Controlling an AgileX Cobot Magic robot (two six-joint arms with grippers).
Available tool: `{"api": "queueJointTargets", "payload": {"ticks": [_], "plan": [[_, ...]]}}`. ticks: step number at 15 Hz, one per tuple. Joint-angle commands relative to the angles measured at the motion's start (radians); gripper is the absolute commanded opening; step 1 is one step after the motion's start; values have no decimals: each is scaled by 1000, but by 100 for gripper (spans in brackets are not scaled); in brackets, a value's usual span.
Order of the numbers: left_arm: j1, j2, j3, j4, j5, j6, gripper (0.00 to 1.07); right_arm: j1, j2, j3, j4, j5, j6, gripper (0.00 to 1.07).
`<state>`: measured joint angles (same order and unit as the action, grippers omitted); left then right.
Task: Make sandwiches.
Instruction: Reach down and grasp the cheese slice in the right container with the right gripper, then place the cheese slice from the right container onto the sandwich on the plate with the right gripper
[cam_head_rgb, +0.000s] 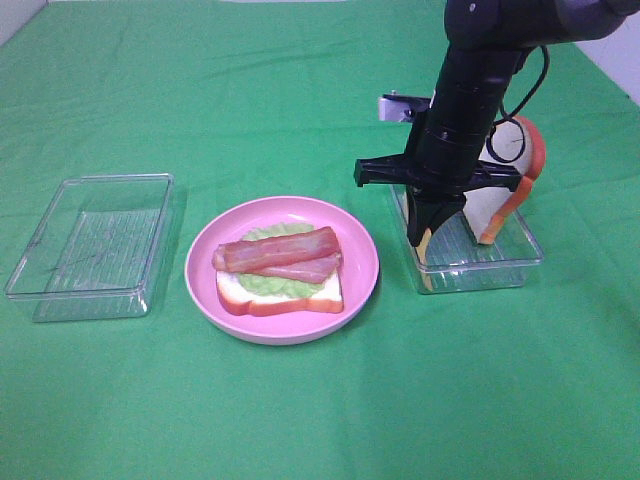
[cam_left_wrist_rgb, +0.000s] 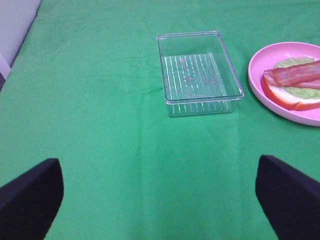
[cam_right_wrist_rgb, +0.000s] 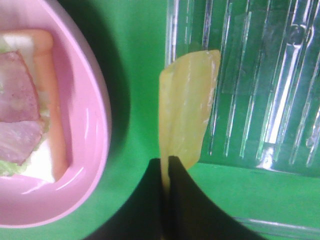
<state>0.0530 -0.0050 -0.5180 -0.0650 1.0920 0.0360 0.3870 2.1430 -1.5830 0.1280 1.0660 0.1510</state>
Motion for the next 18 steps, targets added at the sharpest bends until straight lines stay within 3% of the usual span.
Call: {"api": "queueJointTargets", "payload": {"ticks": [1, 8, 11, 15, 16, 17, 18], "plan": [[5, -19, 2, -3, -15, -7, 98, 0, 3, -2, 2, 21, 6, 0], [5, -19, 2, -6, -15, -7, 98, 0, -135, -7, 34, 13, 10, 0], [5, -19, 2, -7, -15, -7, 98, 2, -244, 15, 238, -105, -72, 0], [5, -19, 2, -7, -15, -7, 98, 87, -295, 217, 483, -312, -257, 0], [5, -19, 2, -9, -15, -7, 98, 109, -295, 265, 592, -330, -339, 0], [5, -19, 2, -9, -15, -7, 98, 129, -295, 326, 784, -335, -488, 0], [5, -19, 2, -9, -15, -7, 98, 129, -295, 343, 876, -334, -579, 0]]}}
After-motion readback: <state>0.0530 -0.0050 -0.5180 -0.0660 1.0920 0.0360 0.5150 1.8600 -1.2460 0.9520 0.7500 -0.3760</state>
